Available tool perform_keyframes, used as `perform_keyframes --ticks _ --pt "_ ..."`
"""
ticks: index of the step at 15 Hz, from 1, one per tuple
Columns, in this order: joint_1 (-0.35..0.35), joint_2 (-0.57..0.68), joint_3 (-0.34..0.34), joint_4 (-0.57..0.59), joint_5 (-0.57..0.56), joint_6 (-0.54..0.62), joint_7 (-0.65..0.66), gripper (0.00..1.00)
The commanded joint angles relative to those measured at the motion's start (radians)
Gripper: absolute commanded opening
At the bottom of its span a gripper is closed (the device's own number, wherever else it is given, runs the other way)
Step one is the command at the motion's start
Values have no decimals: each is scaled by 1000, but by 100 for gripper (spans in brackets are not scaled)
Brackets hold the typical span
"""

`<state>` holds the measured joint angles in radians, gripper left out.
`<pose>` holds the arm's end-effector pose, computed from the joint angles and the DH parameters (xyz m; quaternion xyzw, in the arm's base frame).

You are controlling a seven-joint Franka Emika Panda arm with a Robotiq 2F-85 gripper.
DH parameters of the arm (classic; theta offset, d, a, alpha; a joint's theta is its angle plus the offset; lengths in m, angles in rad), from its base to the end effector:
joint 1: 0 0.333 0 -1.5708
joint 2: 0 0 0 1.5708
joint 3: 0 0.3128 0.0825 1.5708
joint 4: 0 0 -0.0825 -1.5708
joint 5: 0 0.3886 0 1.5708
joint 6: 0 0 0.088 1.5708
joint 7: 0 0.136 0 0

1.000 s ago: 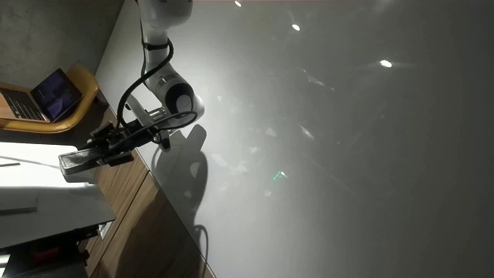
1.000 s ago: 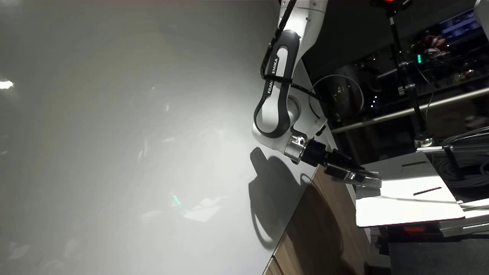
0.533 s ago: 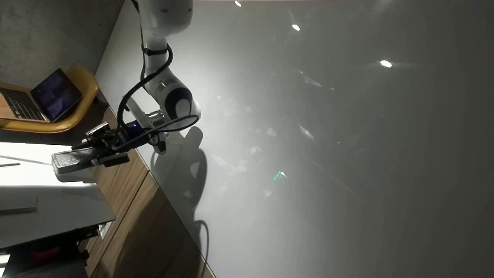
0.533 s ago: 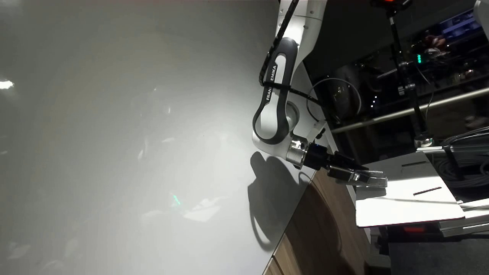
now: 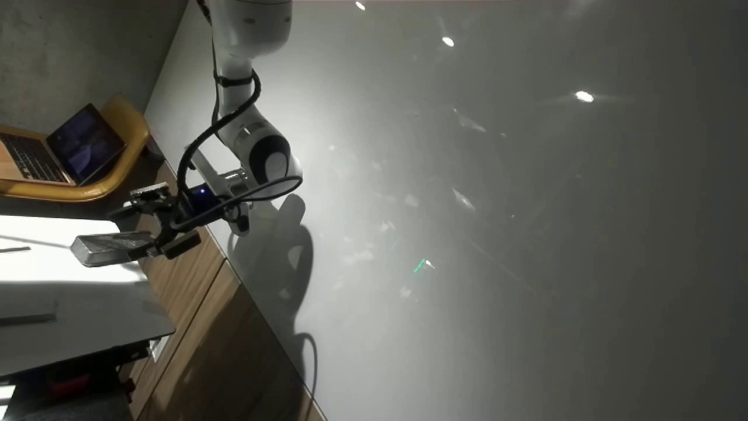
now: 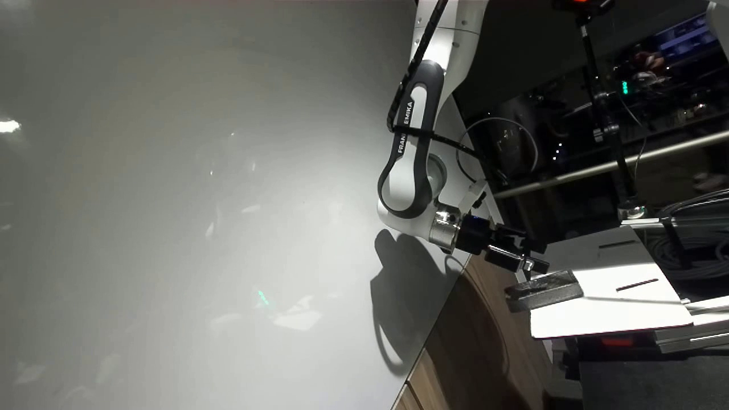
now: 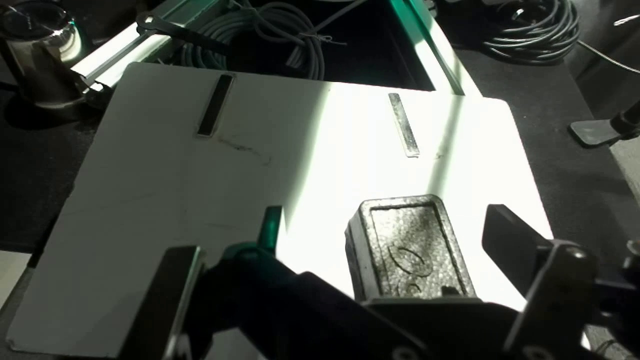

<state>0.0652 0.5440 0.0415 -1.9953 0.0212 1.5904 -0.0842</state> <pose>0.4584 0.0535 0.1340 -0.8856 -0.0820 0.4568 0.0151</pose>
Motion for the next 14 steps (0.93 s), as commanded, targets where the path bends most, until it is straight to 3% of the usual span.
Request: perform_keyframes --ticks 1,5,8,14 --pt "-3 -2 7 11 -22 -26 -5 100" --pt "14 -91 9 -43 -53 46 14 100" --pt "48 -199 5 -78 -144 68 74 100" --pt "63 -484 26 -128 -232 92 107 100"
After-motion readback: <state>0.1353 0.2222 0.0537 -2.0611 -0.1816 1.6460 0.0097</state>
